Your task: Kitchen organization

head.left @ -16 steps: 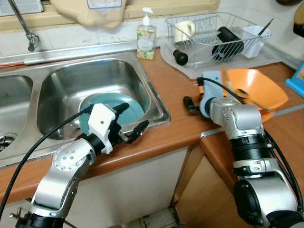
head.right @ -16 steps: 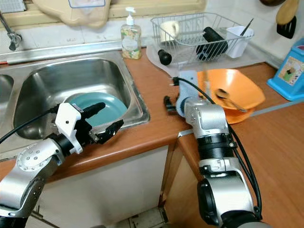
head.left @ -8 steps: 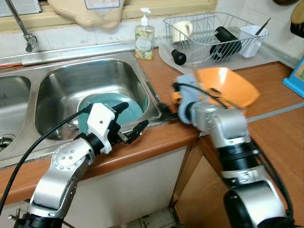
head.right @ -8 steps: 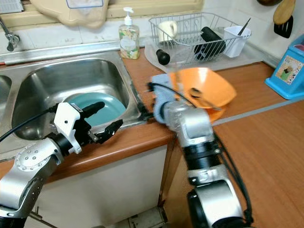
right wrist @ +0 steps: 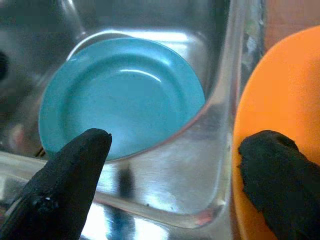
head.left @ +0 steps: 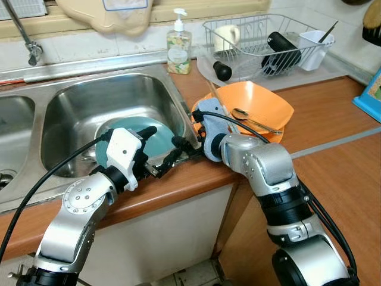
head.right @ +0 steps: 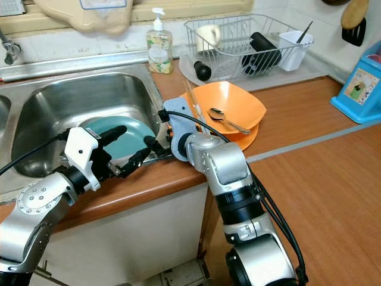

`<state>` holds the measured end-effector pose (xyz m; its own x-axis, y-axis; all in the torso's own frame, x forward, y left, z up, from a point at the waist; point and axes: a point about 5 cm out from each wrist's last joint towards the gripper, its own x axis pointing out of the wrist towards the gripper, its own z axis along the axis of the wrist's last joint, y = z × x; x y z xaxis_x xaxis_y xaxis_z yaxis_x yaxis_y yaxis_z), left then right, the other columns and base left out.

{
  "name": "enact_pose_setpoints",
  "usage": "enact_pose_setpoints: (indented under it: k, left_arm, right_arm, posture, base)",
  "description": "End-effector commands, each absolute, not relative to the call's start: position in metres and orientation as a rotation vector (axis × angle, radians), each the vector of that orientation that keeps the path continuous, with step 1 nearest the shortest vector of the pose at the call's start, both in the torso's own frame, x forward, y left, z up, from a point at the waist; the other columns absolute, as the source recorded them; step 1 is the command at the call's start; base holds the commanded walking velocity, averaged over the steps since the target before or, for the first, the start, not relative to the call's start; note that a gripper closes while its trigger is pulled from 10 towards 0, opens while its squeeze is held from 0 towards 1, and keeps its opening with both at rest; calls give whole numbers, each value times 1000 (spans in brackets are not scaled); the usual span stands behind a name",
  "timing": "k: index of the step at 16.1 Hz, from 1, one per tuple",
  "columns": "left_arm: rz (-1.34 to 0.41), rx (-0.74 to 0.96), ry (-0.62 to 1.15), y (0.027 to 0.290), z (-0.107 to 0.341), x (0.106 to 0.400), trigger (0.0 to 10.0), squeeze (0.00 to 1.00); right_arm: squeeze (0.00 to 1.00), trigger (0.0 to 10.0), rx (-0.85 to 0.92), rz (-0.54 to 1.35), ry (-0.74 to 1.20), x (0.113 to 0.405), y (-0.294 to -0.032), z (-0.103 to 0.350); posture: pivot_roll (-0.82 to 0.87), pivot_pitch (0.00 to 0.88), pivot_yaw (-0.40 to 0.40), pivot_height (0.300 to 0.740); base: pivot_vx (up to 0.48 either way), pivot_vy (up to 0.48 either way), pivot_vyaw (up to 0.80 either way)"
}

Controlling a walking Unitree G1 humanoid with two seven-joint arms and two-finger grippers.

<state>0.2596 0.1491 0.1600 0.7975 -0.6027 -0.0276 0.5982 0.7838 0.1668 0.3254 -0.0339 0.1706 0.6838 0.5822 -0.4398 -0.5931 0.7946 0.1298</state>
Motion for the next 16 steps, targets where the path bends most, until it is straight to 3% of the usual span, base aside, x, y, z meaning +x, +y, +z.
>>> enact_pose_setpoints:
  k: [1, 4, 7, 10, 16]
  left_arm:
    - [-627, 187, -48, 152, 165, 263, 10000, 31]
    - [-629, 184, -48, 151, 164, 264, 10000, 27]
    - [-632, 179, -49, 151, 164, 264, 10000, 31]
    - [-635, 168, -61, 150, 166, 265, 10000, 27]
    - [-643, 133, -81, 145, 168, 264, 10000, 27]
  right_arm:
    - [0, 10000, -3, 695, 464, 322, -31, 172]
    - [0, 10000, 18, 722, 400, 322, -34, 186]
    - [0, 10000, 114, 815, 193, 317, -34, 226]
    - [0, 10000, 131, 740, 51, 323, -46, 252]
    - [0, 10000, 152, 476, -108, 333, -111, 285]
  posture:
    - [-77, 0, 30, 740]
    - [-81, 0, 32, 740]
    - [-83, 0, 36, 740]
    - [-84, 0, 36, 740]
    - [-92, 0, 29, 740]
  base:
    - [0, 0, 0]
    - [0, 0, 0]
    - [0, 0, 0]
    - [0, 0, 0]
    - [0, 0, 0]
